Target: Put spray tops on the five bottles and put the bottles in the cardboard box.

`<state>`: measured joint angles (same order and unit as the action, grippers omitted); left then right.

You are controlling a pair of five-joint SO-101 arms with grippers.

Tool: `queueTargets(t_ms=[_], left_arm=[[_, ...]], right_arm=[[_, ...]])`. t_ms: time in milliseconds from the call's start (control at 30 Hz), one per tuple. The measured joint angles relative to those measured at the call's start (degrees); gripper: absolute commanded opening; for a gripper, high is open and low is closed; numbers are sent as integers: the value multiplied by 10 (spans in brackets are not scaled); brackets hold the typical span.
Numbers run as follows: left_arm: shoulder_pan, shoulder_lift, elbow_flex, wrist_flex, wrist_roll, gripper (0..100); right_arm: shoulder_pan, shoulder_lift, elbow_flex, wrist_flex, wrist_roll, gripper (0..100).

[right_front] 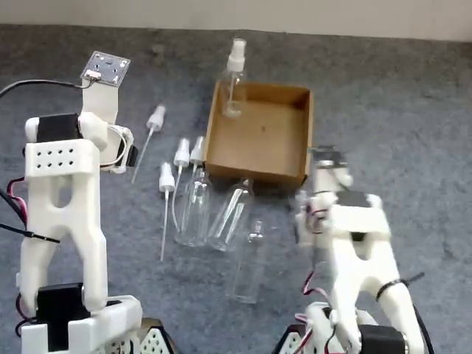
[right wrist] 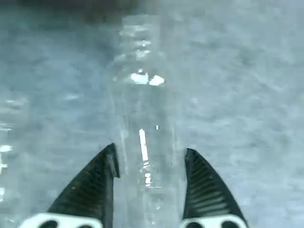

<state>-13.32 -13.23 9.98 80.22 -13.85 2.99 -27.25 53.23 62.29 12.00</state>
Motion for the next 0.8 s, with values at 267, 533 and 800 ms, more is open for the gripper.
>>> queueTargets(t_ms=[267, 533, 800], left_arm=[[-2, 34, -13, -64, -16, 181], [38, 235, -183, -75, -18, 179], [56, 473, -452, -79, -19, 178]], right_arm=[[178, 0, -28, 0, 152, 4], [200, 134, -142, 4, 189, 4], [201, 248, -238, 4, 236, 4]])
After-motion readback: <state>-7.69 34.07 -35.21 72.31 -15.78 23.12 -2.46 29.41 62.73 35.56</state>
